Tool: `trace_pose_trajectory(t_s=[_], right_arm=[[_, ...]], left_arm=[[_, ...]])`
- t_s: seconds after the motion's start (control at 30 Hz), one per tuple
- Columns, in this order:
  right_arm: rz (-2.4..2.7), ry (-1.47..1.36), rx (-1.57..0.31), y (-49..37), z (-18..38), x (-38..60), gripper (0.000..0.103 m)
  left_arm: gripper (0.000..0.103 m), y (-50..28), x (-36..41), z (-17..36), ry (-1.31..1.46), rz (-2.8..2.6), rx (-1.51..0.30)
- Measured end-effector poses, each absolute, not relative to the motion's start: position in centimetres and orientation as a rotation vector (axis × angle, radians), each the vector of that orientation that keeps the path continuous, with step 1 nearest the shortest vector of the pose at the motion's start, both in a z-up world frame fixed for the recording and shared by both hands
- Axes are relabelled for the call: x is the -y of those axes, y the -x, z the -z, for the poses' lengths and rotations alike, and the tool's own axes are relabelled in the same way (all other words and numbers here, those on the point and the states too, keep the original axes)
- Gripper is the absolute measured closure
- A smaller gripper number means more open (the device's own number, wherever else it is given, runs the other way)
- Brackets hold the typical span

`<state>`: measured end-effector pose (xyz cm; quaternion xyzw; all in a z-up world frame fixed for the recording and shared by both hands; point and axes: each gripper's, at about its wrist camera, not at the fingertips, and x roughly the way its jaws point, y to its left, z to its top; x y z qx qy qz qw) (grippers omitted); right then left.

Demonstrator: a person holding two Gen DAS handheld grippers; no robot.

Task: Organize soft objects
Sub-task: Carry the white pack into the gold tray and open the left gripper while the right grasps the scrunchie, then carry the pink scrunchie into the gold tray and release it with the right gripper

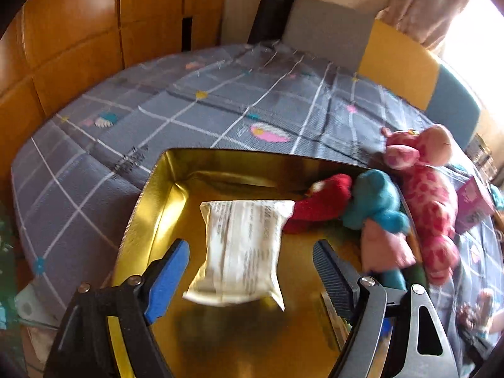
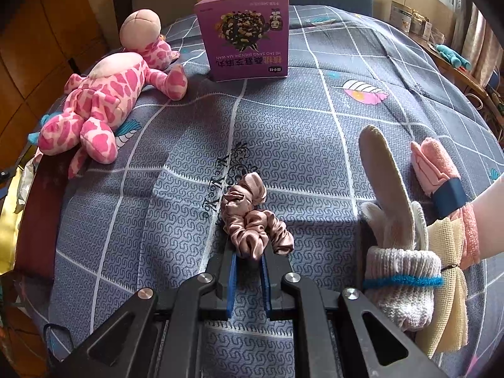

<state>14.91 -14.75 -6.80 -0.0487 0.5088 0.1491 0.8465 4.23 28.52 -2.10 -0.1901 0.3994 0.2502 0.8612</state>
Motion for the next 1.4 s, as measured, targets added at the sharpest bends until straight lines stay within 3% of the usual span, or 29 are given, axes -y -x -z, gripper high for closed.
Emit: trace_pose_trajectory(t_s=[0.57,1.4], right_arm=[[-0.294,0.150,-1.054,-14.5,6.5,14.4,0.092],[-0.451,0.159,-0.937,-11.4,2.0,9.5,0.093]], left_arm=[[0.021,3.1,-21.0,-1.2,0.249,-0.437,-0.738],[0.021,4.6,-20.0,-0.7,0.265,-0.406,-0.750]])
